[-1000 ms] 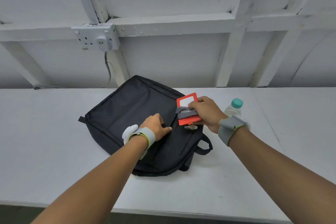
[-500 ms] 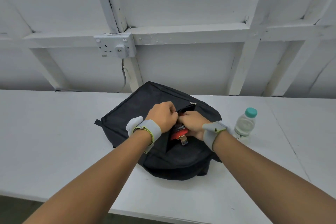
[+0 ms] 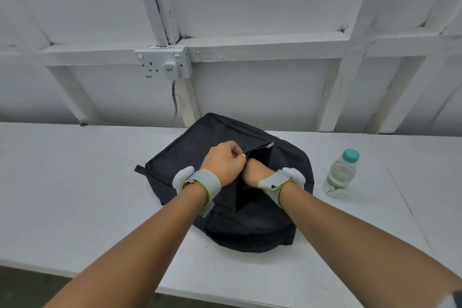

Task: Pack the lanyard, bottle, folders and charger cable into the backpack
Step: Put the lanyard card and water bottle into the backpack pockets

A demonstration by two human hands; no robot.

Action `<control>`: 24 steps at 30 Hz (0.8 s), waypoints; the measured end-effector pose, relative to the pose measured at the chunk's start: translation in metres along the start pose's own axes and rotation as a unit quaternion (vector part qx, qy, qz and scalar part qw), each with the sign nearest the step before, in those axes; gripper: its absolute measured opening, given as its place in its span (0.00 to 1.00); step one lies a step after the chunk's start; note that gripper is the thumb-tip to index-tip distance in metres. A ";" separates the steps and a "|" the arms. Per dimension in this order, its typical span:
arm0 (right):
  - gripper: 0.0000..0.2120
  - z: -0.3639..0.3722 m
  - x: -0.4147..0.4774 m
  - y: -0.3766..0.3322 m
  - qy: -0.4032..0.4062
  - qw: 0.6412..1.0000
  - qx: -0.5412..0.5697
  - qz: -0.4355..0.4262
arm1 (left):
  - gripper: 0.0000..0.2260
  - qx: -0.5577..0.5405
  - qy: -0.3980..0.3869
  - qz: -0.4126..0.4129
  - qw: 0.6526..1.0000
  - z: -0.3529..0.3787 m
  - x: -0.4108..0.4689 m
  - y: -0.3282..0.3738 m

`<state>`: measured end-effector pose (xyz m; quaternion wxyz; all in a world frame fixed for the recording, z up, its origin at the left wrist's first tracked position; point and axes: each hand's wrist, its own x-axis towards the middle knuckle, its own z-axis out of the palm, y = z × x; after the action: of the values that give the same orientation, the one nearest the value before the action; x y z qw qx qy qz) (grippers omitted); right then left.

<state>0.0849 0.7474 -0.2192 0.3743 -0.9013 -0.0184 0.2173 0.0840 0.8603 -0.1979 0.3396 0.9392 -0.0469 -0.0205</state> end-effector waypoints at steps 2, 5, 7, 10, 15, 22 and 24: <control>0.09 -0.014 -0.003 0.006 0.004 0.997 -0.072 -0.005 | 0.03 0.001 -0.009 -0.006 1.000 0.004 0.005 0.002; 0.08 -0.044 -0.016 0.016 0.046 0.991 -0.123 -0.034 | 0.03 0.012 -0.030 -0.022 0.999 0.015 0.012 0.004; 0.10 -0.067 -0.026 0.023 0.111 0.982 -0.146 -0.041 | 0.03 0.027 -0.049 -0.034 0.998 0.026 0.017 0.008; 0.12 -0.097 -0.041 0.040 0.237 0.949 -0.207 -0.002 | 0.06 0.052 -0.106 -0.050 0.992 0.046 0.022 0.018; 0.18 -0.124 -0.056 0.078 0.275 0.888 -0.334 0.153 | 0.14 0.117 -0.146 -0.045 0.981 0.071 0.023 0.032; 0.18 -0.119 -0.065 0.117 0.211 0.925 -0.261 0.180 | 0.21 0.224 -0.151 -0.021 0.962 0.076 0.023 0.034; 0.17 -0.119 -0.064 0.117 0.217 0.925 -0.263 0.165 | 0.19 0.243 -0.151 -0.017 0.958 0.073 0.021 0.031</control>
<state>0.0599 0.5719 -0.2004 0.0776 -0.9827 0.1559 0.0624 0.0978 0.7876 -0.2344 0.0897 0.9801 -0.0854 -0.1553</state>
